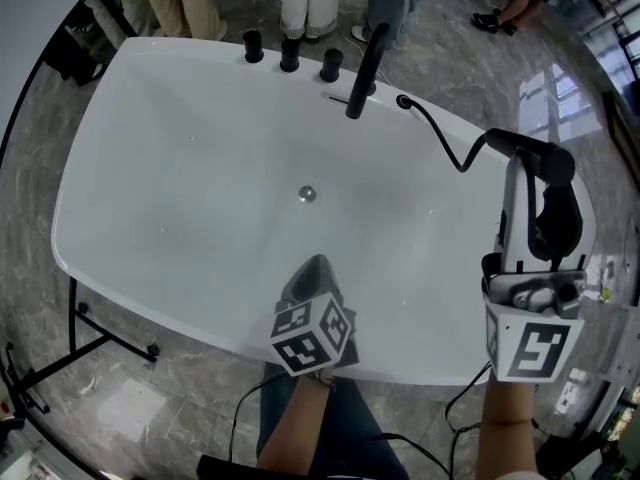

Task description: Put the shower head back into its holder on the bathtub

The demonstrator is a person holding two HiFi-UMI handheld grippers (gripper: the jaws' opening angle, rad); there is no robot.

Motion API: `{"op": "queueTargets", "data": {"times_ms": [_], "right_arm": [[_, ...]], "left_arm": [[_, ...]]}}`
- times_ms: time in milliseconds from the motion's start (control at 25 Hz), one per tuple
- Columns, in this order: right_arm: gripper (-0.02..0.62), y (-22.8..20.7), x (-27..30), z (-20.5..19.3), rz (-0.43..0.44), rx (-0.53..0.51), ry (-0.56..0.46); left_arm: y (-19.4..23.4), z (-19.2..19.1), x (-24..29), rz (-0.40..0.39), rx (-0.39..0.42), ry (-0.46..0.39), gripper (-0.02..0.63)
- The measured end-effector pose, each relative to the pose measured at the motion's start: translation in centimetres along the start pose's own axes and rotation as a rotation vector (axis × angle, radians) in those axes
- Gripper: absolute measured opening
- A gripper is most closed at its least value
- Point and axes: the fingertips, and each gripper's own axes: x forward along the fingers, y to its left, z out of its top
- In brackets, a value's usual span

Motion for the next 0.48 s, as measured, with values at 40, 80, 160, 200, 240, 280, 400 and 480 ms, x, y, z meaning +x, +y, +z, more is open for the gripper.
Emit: {"op": "queueTargets", "data": {"times_ms": [40,80,160,200,240,280,400,480], "right_arm": [[0.124,-0.2,0.1,0.2,-0.006,-0.004,-0.003],[0.123,-0.5,0.2,0.3,-0.011,-0.009,-0.004],[0.123,-0.9,0.4,0.8,-0.019,-0.018,-0.012],[0.124,-1.0,0.6,1.1,-0.021,-0.021,-0.020],[0.123,-1.1,0.7,1.4,-0.023,-0.025,-0.027],[0.124,-1.3,0.9,1.7,-0.026,-0.031,-0.034],[0.123,-1.8,1.2,2.3,-0.034,-0.043,-0.051],[0.124,-2.1,1.3,2.5,-0.040,-0.039,-0.060]], "left_arm": [[0.0,0.0,0.0,0.000,0.000,0.002,0.003],[0.0,0.0,0.0,0.000,0.000,0.003,0.003],[0.1,0.0,0.0,0.000,0.000,0.005,0.003],[0.1,0.0,0.0,0.001,-0.001,0.006,0.003],[0.1,0.0,0.0,0.001,-0.001,0.007,0.003],[0.0,0.0,0.1,0.000,-0.002,0.007,0.003],[-0.3,0.0,0.2,-0.005,0.001,0.008,0.003],[-0.6,-0.1,0.3,-0.008,0.003,0.008,0.003]]}}
